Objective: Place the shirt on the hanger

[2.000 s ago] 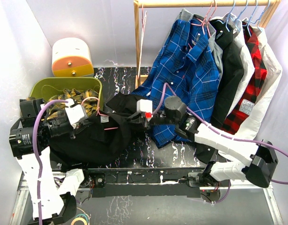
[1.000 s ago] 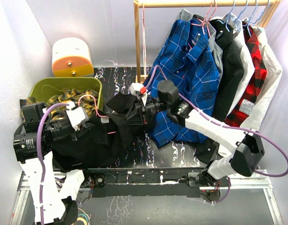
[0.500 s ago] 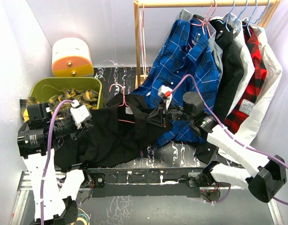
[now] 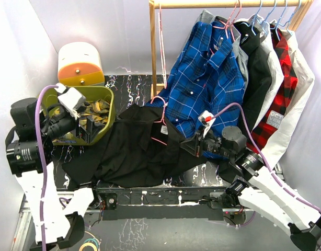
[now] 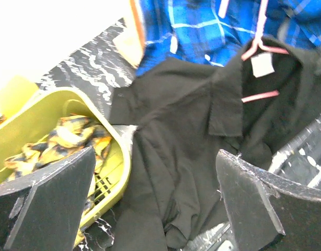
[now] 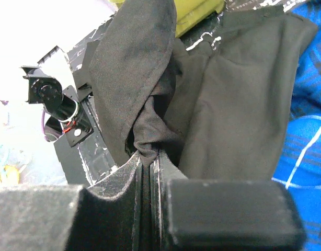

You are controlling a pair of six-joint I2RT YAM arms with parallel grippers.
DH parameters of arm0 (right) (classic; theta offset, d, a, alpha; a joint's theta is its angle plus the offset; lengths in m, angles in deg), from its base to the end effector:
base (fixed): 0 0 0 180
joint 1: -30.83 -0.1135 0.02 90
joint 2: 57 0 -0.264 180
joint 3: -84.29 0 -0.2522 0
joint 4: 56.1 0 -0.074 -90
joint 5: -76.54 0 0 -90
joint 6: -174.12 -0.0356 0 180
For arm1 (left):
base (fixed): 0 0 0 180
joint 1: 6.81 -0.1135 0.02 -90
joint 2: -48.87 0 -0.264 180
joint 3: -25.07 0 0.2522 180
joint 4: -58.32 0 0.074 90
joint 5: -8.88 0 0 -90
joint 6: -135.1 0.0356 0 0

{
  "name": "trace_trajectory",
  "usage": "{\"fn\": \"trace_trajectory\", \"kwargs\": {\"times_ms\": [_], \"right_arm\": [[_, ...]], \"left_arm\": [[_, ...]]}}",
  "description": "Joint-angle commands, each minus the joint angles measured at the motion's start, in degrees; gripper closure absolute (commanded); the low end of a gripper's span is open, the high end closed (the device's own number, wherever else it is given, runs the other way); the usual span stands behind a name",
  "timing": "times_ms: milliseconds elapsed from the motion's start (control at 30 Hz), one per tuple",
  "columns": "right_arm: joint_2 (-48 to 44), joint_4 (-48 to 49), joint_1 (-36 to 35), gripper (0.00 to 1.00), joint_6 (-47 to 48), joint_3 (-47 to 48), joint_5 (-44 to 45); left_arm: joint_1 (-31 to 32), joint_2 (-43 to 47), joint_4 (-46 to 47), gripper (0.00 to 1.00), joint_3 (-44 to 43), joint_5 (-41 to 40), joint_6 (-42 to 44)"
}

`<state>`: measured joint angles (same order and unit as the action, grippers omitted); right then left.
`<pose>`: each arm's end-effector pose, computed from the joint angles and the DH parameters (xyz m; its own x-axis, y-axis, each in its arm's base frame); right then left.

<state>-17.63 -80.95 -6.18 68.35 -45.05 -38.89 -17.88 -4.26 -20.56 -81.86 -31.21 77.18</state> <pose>0.1237 0.1124 0.3054 -0.4185 -0.0081 -0.9082 -0.7931 0.4906 0.3611 0.1017 -0.0078 0.4871 -0.0570 0.3374 -0.9396 0.6923 0.6915 0.2063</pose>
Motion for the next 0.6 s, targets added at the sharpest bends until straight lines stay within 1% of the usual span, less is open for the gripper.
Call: {"fn": "trace_trajectory", "kwargs": {"times_ms": [0,67,100,133,167,200,233,300,367,400,500,567], "right_arm": [[-5.9,-0.4,0.1,0.92,-5.4,-2.1,5.7],[-8.8,-0.6,0.1,0.92,-7.1,-3.4,7.3],[-10.5,-1.0,0.1,0.92,-8.2,-3.8,10.0],[-12.0,-1.8,0.1,0.92,-9.2,-3.7,13.6],[-13.3,-3.2,0.1,0.92,-10.2,-3.0,19.8],[-13.9,-5.3,0.1,0.92,-10.7,-1.7,22.7],[-13.6,-8.0,0.1,0.92,-10.6,0.4,27.9],[-10.8,-13.9,0.2,0.92,-10.5,4.5,34.5],[-8.4,-15.2,0.2,0.92,-10.0,6.6,39.0],[-7.3,-14.8,0.2,0.92,-9.7,7.3,40.7],[-3.7,-9.4,0.1,0.92,-6.9,9.8,45.0],[0.8,-7.4,0.2,0.92,-3.8,13.9,48.5]], "left_arm": [[0.1,4.0,12.2,0.03,-3.3,-12.5,-18.1],[0.1,4.0,13.4,0.03,-5.6,-17.7,-20.3],[0.0,3.6,12.8,0.03,-7.2,-19.6,-20.5],[0.1,2.9,11.9,0.03,-8.8,-21.7,-21.0],[0.0,2.4,11.3,0.03,-10.4,-24.6,-21.7],[-0.2,2.3,11.2,0.03,-10.9,-26.3,-21.7],[-0.6,2.1,11.0,0.03,-11.4,-27.4,-21.0],[-1.5,1.3,9.6,0.03,-12.7,-28.5,-20.4],[-2.0,0.1,8.3,0.03,-14.1,-29.2,-20.2],[-2.2,-0.1,8.2,0.03,-14.0,-29.7,-20.3],[-2.7,-0.1,8.6,0.03,-13.1,-30.7,-20.5],[-3.0,-0.1,8.6,0.03,-12.6,-30.7,-20.7]]}}
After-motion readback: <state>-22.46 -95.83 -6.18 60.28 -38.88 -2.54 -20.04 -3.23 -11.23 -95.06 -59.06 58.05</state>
